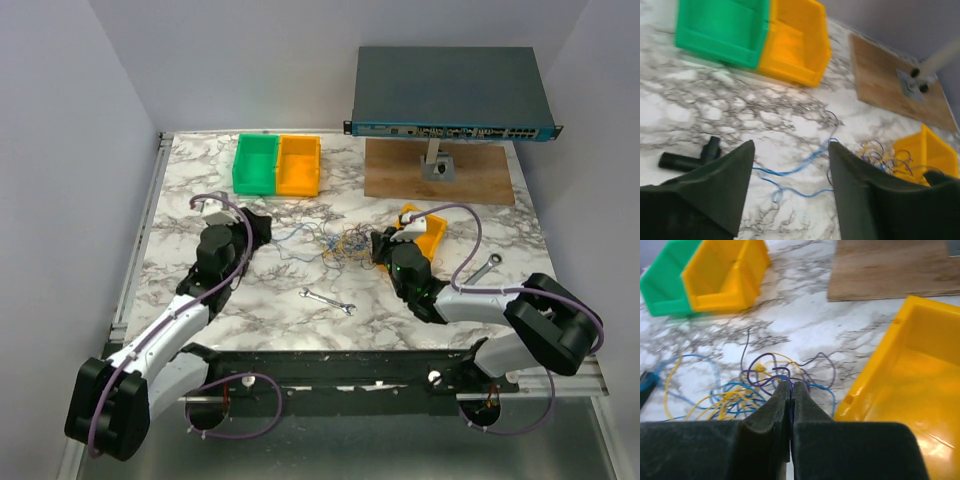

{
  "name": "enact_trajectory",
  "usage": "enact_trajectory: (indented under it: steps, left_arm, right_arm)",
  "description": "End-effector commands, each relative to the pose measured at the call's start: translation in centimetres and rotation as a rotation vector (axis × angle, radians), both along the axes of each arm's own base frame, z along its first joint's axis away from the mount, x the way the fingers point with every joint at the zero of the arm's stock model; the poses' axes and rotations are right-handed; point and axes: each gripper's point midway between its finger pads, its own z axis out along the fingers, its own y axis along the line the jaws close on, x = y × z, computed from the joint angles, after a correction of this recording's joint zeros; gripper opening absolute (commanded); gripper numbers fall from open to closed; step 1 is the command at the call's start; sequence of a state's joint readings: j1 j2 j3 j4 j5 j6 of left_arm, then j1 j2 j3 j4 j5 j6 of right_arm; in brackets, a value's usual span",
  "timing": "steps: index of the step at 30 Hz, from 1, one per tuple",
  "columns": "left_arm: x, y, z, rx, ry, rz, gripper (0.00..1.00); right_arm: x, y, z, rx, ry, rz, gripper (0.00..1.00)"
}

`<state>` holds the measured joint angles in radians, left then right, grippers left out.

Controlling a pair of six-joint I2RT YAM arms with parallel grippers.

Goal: Untangle the cables

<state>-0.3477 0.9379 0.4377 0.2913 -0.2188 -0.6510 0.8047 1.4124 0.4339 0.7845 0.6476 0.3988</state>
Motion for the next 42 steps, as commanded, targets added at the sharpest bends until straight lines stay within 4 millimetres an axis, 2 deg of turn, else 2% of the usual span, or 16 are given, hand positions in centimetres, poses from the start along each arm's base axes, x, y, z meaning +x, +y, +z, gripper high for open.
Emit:
enact_trajectory:
  steps: [1, 4, 6, 12, 13, 15, 19, 21, 23, 25, 26, 27, 28, 33, 38, 42]
  left_arm:
    - [-0.9, -7.3, 2.9, 0.085, -0.152, -0.395, 0.71]
    - [-0.6, -10.2, 2.3, 0.141, -0.107, -0.498, 0.75]
    - [-0.3, -12.7, 1.1, 0.169, -0.050, -0.587, 0.75]
    - [-0.1, -18.7, -4.2, 0.166, 0.236, -0.868, 0.74]
    - [-0.2, -19.6, -4.5, 0.155, 0.258, -0.905, 0.74]
    - [-0.6, -20.9, -5.6, 0.151, 0.319, -0.967, 0.73]
    - [-0.8, -21.7, -9.0, 0.224, 0.495, -0.966, 0.71]
    - [-1.0, -22.1, -9.4, 0.214, 0.524, -0.985, 0.68]
    - [-1.3, -22.5, -9.5, 0.189, 0.537, -1.016, 0.60]
    - [-1.7, -22.9, -9.7, 0.172, 0.556, -1.044, 0.40]
    - [-1.7, -23.1, -9.7, 0.168, 0.562, -1.051, 0.23]
    - [-1.6, -23.0, -9.8, 0.168, 0.571, -1.045, 0.08]
    - [-1.3, -22.8, -9.7, 0.176, 0.568, -1.026, 0.00]
    - [1.0, -18.7, -7.6, 0.218, 0.455, -0.798, 0.00]
    - [3.1, -11.6, -5.7, 0.112, 0.363, -0.482, 0.00]
    - [3.4, -5.3, -5.0, -0.009, 0.299, -0.239, 0.00]
  right_arm:
    - [-0.8, 3.4, 1.2, 0.026, -0.055, 0.208, 0.01]
    - [-0.8, 3.5, 1.1, 0.021, -0.053, 0.209, 0.01]
    - [-0.7, 3.5, 1.0, 0.018, -0.051, 0.208, 0.01]
    - [-0.6, 3.3, 0.8, 0.012, -0.041, 0.194, 0.01]
    - [-0.6, 3.2, 0.8, 0.013, -0.039, 0.187, 0.01]
    - [-0.5, 3.1, 0.8, 0.014, -0.038, 0.179, 0.01]
    - [-0.5, 3.1, 0.7, 0.014, -0.034, 0.177, 0.01]
    - [-0.5, 2.8, 0.7, 0.010, -0.033, 0.159, 0.01]
    - [-0.3, 2.4, 0.7, 0.006, -0.034, 0.137, 0.01]
    - [-0.2, 2.0, 0.6, -0.002, -0.031, 0.114, 0.01]
    - [-0.1, 1.7, 0.6, -0.005, -0.030, 0.097, 0.01]
    - [0.0, 1.4, 0.6, -0.006, -0.029, 0.078, 0.01]
    - [0.1, 0.9, 0.6, -0.007, -0.029, 0.050, 0.01]
    - [0.6, -2.2, 0.5, 0.007, -0.026, -0.137, 0.01]
    - [0.2, -6.0, 0.7, 0.038, -0.044, -0.348, 0.01]
    - [-0.5, -8.6, 1.0, 0.078, -0.070, -0.487, 0.01]
